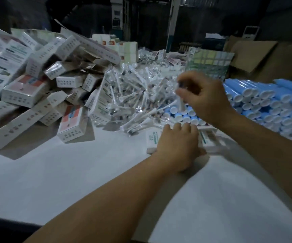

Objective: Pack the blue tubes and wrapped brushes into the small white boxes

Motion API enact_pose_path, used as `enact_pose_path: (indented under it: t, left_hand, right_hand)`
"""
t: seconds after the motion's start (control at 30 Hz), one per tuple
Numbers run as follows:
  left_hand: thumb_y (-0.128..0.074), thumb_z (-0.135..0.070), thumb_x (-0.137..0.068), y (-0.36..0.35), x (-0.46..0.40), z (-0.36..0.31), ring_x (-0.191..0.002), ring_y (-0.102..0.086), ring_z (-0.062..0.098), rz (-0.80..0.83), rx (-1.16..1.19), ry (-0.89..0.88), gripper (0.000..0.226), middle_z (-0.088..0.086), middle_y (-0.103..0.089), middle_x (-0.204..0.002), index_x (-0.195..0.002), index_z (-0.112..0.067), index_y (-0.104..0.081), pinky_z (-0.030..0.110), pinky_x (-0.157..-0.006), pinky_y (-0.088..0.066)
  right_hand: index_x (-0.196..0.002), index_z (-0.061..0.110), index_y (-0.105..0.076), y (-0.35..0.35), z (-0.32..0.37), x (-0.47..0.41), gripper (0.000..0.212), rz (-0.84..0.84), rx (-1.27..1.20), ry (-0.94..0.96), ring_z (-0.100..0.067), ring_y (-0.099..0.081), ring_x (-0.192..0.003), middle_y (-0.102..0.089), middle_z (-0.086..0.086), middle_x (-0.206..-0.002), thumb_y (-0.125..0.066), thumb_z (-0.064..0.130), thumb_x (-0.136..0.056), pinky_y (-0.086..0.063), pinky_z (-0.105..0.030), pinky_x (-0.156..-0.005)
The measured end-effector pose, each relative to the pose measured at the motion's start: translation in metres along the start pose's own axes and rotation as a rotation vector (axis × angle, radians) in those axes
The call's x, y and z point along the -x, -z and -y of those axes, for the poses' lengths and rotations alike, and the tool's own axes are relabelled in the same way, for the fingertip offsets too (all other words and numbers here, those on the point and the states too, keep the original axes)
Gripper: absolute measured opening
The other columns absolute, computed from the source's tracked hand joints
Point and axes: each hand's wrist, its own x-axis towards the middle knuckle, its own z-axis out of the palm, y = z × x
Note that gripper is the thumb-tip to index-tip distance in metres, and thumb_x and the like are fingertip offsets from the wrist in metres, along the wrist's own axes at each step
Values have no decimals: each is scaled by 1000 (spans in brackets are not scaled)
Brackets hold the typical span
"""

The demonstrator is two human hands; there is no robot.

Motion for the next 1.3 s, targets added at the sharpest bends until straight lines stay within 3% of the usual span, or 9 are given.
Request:
enact_pose_path:
  t: [0.17,0.3,0.57,0.77,0.9,1.03,1.1,1.17,1.3]
  left_hand:
    - [-40,-63,-90,4,-3,2,-123,-40,28,-53,48,37,69,6,-44,-135,-139,-16,-31,42,-96,-32]
    - [-38,-66,-89,3,-5,0,-121,-42,25,-93,50,78,66,2,-46,-133,-136,-20,-33,39,-93,-33]
    - [-28,-70,-84,2,2,-5,-121,-42,24,-128,-20,57,76,0,-44,-134,-142,-21,-28,36,-93,-32]
    - [-32,-69,-84,5,1,-12,-117,-43,23,-144,17,40,71,-1,-47,-129,-137,-22,-33,36,-90,-33]
    - [-27,-70,-81,6,1,-11,-116,-44,22,-142,5,42,75,-1,-48,-129,-139,-22,-32,36,-90,-34]
    - [-22,-72,-77,9,1,-5,-114,-45,23,-146,29,84,77,-1,-49,-127,-133,-21,-36,36,-87,-34]
    - [-25,-71,-80,8,1,-2,-113,-46,25,-159,36,107,75,1,-49,-127,-134,-20,-36,37,-85,-34]
    - [-33,-68,-84,7,-1,0,-114,-45,26,-174,52,144,70,2,-49,-127,-135,-19,-35,38,-85,-33]
    - [-36,-67,-86,6,-1,-1,-116,-44,25,-186,38,182,68,2,-48,-127,-135,-19,-35,38,-85,-33]
  right_hand:
    - [-73,15,-54,68,-39,69,21,-615,-442,-688,-9,-56,-45,-57,6,-49,-58,4,-90,-51,-22,-49]
    - [-72,6,-48,72,-55,99,22,-753,-750,-1038,-12,-55,-40,-46,-8,-58,-54,-2,-91,-52,-25,-47]
    - [-80,10,-53,62,-49,90,13,-782,-744,-1096,-14,-60,-46,-55,-4,-56,-57,1,-89,-49,-24,-43]
    - [-63,20,-59,43,-38,99,23,-522,-428,-1092,-9,-55,-56,-64,4,-63,-67,16,-84,-39,-18,-46]
    - [-64,28,-64,33,-23,98,38,-327,-408,-910,3,-64,-56,-68,17,-58,-48,33,-98,-44,-10,-46]
    - [-77,23,-68,39,-30,99,31,-470,-276,-869,1,-57,-72,-64,3,-87,-46,29,-98,-44,-14,-68]
    - [-80,11,-65,43,-32,103,24,-542,-280,-859,1,-48,-61,-56,-6,-77,-51,22,-96,-41,-10,-60]
    - [-75,19,-61,42,-30,108,20,-550,-302,-837,2,-46,-53,-54,8,-61,-55,20,-94,-40,-9,-53]
    - [-83,17,-70,31,-21,110,15,-369,-332,-859,-4,-50,-46,-57,10,-55,-58,16,-92,-43,-17,-49]
